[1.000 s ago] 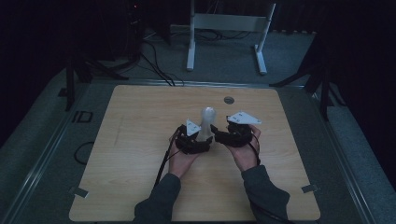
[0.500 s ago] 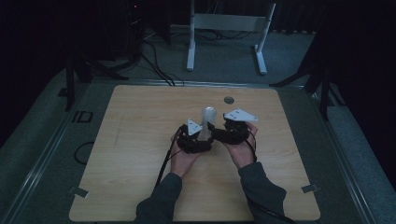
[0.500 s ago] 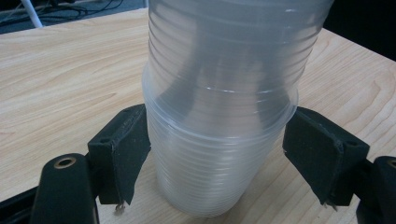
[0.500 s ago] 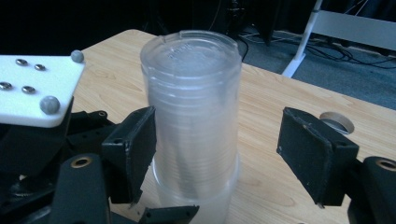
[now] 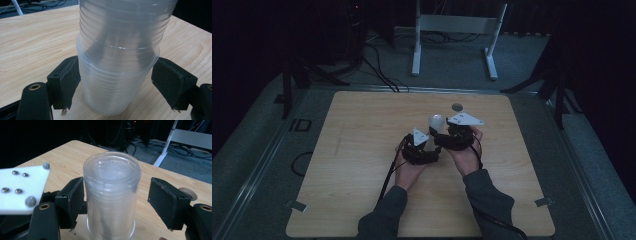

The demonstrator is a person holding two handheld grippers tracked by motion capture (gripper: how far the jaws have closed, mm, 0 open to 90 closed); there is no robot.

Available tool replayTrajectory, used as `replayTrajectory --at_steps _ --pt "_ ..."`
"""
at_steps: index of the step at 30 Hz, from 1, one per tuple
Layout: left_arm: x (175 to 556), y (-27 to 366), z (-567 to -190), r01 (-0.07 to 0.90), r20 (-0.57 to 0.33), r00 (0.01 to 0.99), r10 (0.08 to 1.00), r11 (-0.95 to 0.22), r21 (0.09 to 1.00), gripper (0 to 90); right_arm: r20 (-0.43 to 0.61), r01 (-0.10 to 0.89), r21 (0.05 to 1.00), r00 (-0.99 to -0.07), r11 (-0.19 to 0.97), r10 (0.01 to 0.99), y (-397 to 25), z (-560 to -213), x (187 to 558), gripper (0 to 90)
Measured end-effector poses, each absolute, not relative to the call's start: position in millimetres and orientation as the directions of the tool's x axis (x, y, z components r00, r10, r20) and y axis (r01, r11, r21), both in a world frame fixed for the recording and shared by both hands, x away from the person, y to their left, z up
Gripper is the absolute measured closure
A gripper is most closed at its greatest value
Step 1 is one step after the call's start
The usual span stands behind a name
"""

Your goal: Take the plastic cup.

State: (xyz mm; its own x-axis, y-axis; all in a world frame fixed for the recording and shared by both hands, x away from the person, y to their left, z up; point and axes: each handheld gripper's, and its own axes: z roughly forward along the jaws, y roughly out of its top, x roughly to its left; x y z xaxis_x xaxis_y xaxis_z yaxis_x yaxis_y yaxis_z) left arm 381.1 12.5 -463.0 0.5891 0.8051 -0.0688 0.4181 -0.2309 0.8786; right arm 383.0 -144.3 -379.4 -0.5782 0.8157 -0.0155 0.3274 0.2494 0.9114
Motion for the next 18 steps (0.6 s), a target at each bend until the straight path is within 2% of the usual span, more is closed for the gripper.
replayTrajectory --at_steps 11,18 --pt "380 12 -462 0.416 -0.078 0.589 0.805 -0.219 0.883 23.1 -0.012 0.327 0.909 -0.596 0.257 0.803 -138 -378 394 29.1" --pt "382 10 -462 0.404 -0.071 0.595 0.8 -0.222 0.887 17.6 0.002 0.33 0.911 -0.605 0.249 0.796 -137 -376 395 38.1"
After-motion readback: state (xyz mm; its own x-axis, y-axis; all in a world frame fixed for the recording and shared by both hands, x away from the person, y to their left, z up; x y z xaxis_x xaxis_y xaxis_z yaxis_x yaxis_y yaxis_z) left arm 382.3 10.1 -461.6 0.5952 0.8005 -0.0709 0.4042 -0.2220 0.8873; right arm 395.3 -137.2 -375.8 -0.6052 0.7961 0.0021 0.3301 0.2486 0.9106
